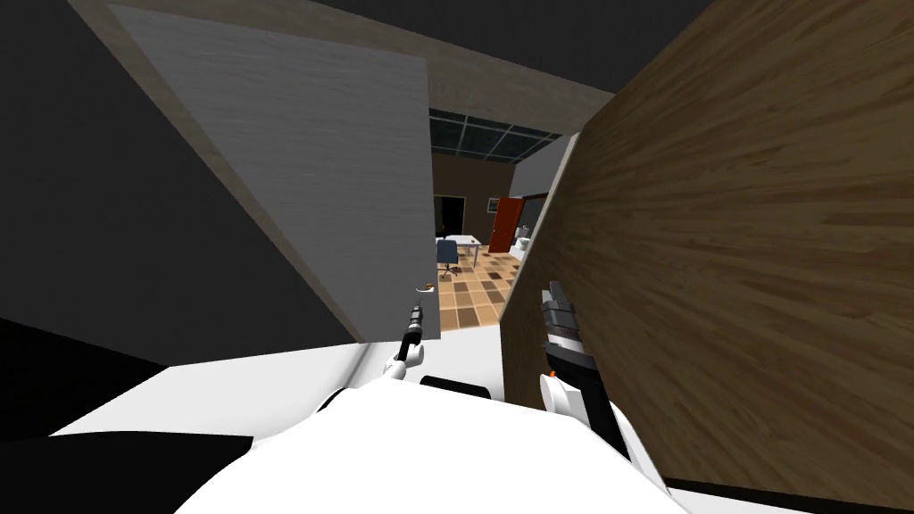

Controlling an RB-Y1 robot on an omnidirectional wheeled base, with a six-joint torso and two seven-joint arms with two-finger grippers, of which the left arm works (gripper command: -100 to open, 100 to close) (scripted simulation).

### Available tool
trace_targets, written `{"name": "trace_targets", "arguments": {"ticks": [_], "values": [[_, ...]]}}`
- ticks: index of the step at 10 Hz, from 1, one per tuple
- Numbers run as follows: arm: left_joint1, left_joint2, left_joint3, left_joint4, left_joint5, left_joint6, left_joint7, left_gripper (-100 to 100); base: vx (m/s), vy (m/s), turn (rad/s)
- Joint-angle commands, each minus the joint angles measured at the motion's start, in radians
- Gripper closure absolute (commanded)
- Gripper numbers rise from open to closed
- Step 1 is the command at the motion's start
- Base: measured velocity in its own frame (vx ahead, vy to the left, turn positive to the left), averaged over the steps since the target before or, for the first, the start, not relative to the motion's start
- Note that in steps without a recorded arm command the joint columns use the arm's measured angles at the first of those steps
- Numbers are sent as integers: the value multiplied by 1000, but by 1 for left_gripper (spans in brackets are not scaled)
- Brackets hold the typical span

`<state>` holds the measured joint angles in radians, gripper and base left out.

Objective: Pull the door open

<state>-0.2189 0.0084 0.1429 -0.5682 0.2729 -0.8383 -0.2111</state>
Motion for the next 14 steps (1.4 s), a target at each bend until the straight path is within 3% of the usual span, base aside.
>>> {"name": "trace_targets", "arguments": {"ticks": [1, 2, 3, 5, 6, 7, 10, 11, 13, 14], "values": [[-11, -13, 2, 29, 5, -7, -5, -100, 149, -5, -125], [-17, -4, 2, 35, 4, -11, 1, -100, 65, -2, -24], [-13, 23, 4, 60, -24, 14, 15, -100, 52, 65, 9], [-9, 39, 11, 74, -35, 30, 26, -100, 35, 82, -23], [-14, 47, 33, 78, -3, 10, 29, -100, 62, 24, -234], [-18, 48, 40, 78, 13, -4, 27, -100, 141, -13, -247], [-18, 48, 40, 78, 13, -4, 27, -100, 69, 2, 10], [-23, 49, 48, 77, 31, -21, 24, -100, 114, 4, -181], [-24, 50, 47, 82, 30, -21, 25, -100, 109, -7, -73], [-24, 50, 47, 82, 30, -21, 25, 100, -11, 2, 12]]}}
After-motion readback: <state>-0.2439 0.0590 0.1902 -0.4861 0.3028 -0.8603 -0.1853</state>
